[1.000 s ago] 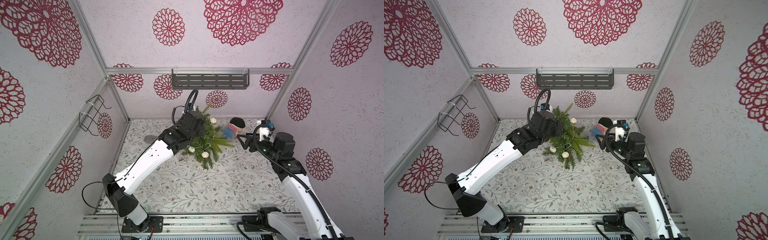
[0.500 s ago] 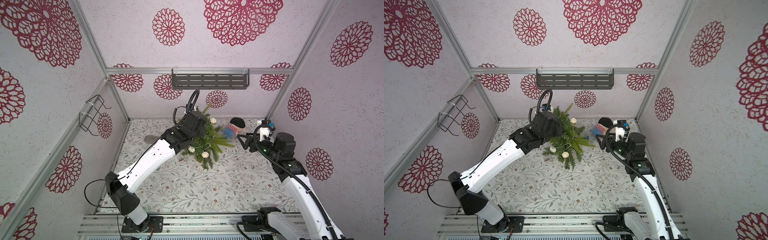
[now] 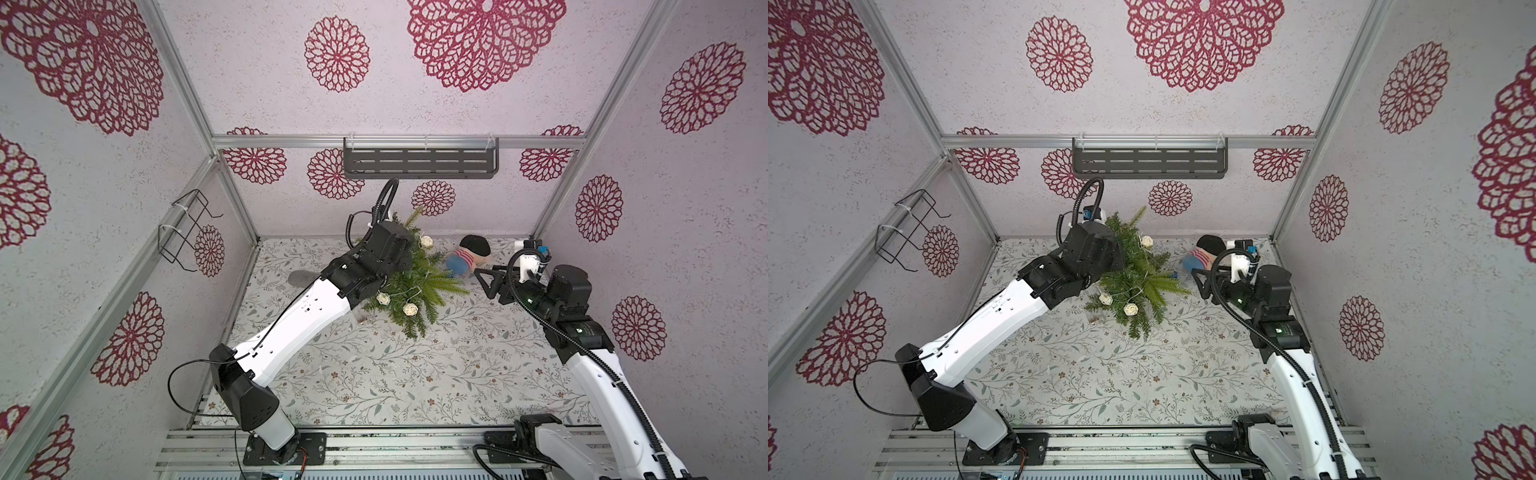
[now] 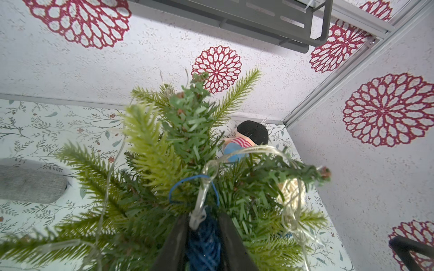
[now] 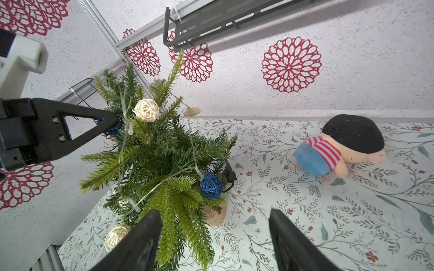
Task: Remove string lights from the small christmas tree
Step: Pick up the light string from the Christmas tree.
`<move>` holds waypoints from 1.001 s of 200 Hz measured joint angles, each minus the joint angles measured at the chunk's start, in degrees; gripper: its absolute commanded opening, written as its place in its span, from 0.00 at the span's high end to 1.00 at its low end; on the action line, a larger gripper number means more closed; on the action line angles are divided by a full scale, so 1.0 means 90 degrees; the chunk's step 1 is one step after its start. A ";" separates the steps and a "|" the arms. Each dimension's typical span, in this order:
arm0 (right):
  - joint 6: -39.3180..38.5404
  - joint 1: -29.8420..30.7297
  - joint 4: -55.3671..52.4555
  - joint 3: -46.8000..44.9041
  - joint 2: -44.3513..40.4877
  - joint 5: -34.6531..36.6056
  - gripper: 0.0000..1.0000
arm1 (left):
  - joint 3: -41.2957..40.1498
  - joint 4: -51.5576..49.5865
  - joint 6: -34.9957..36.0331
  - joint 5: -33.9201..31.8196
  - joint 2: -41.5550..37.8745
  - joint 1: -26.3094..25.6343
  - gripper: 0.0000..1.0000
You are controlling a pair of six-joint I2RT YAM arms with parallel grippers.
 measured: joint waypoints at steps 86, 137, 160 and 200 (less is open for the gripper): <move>0.0015 0.0000 0.0172 0.0000 0.0000 -0.0002 0.24 | 0.0168 0.0000 0.0330 -0.0228 -0.0100 -0.0044 0.78; 0.0063 0.0007 0.0250 0.0000 0.0000 -0.0005 0.24 | 0.0505 -0.0002 0.0554 -0.0301 -0.0100 -0.0053 0.78; 0.0068 0.0007 0.0253 0.0000 0.0000 -0.0005 0.24 | 0.0675 -0.0007 0.0680 -0.0342 -0.0097 -0.0063 0.78; 0.0119 0.0007 0.0313 0.0000 0.0010 -0.0024 0.24 | 0.1103 -0.0015 0.0950 -0.0486 0.0022 -0.0063 0.78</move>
